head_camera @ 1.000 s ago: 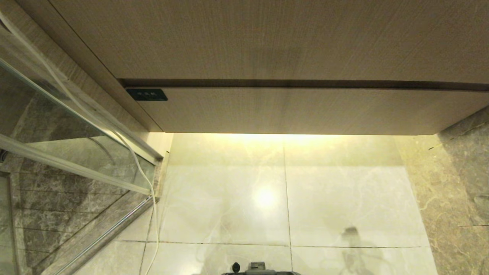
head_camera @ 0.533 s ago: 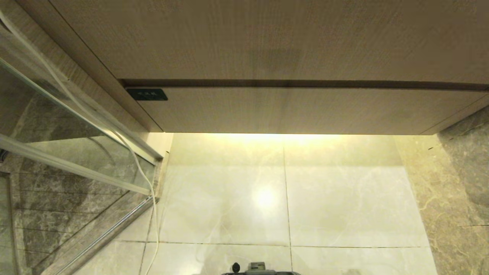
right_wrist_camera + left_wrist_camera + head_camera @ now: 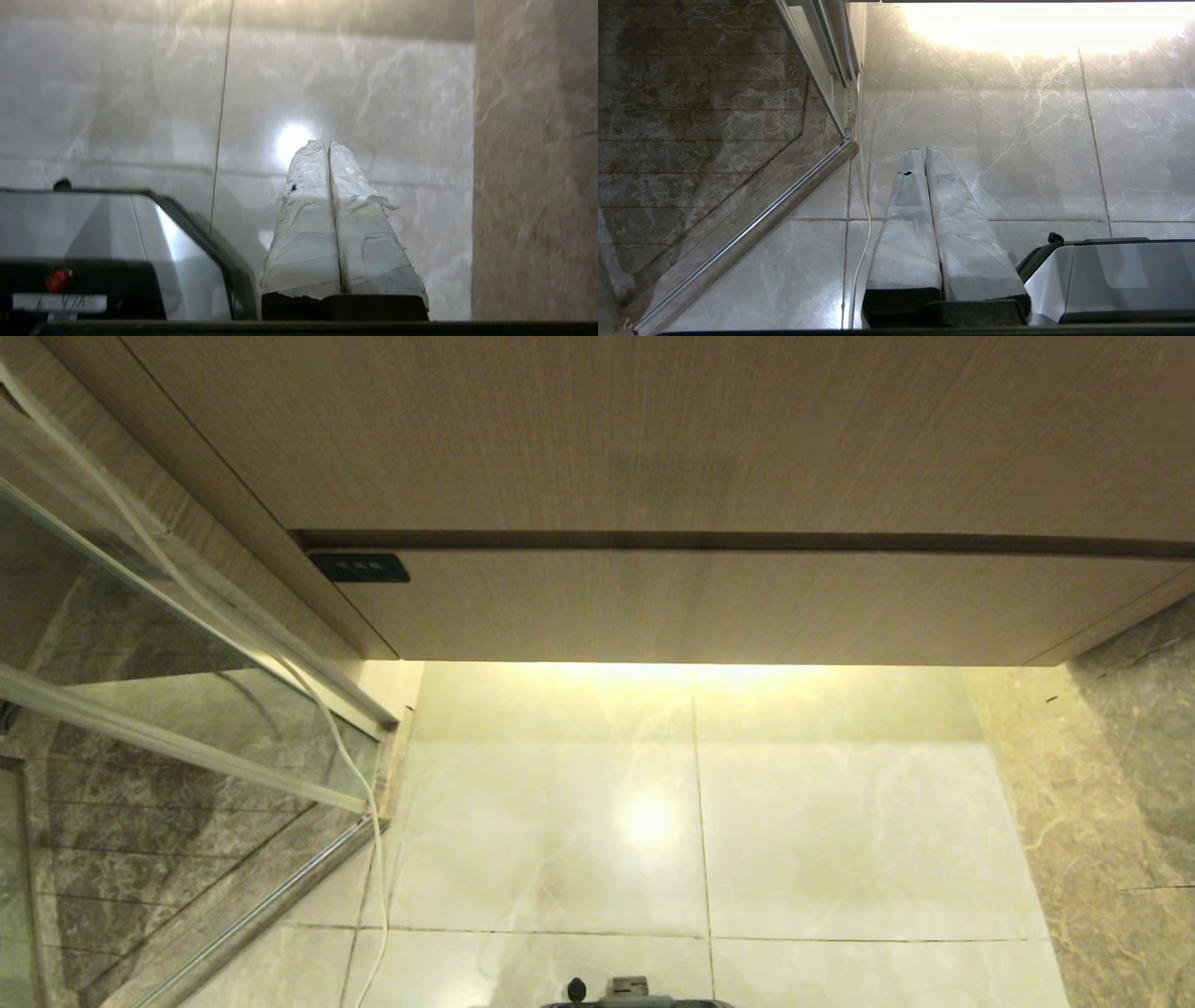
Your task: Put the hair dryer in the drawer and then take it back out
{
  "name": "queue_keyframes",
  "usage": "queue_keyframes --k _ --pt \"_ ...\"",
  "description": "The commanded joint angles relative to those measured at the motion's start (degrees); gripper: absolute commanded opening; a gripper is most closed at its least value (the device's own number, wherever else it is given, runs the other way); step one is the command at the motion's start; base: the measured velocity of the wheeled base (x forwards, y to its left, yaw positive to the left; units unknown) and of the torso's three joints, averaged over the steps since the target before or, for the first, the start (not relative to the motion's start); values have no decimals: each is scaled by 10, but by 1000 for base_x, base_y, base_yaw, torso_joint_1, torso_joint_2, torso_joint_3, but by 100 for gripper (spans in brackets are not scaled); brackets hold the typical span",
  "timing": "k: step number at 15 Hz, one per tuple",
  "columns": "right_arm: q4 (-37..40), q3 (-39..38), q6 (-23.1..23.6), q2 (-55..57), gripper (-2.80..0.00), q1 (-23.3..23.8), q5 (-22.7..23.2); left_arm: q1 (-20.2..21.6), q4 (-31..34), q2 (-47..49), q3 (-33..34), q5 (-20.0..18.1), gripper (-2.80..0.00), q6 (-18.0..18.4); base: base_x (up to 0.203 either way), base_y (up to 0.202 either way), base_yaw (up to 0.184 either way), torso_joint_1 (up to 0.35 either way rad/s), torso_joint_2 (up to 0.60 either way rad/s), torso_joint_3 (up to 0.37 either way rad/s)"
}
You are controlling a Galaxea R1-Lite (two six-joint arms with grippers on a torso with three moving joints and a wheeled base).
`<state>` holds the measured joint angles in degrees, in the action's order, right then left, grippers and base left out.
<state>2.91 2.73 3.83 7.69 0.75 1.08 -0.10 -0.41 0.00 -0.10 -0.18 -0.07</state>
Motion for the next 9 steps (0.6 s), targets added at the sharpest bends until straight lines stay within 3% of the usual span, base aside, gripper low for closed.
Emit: queue_keyframes --k 1,9 --pt "-11 -8 -10 -78 -280 -6 -3 0 0 1 0 0 -280 0 0 0 0 0 0 0" --pt "-31 -27 -33 -76 -280 -6 -7 0 0 1 0 0 -280 0 0 0 0 0 0 0"
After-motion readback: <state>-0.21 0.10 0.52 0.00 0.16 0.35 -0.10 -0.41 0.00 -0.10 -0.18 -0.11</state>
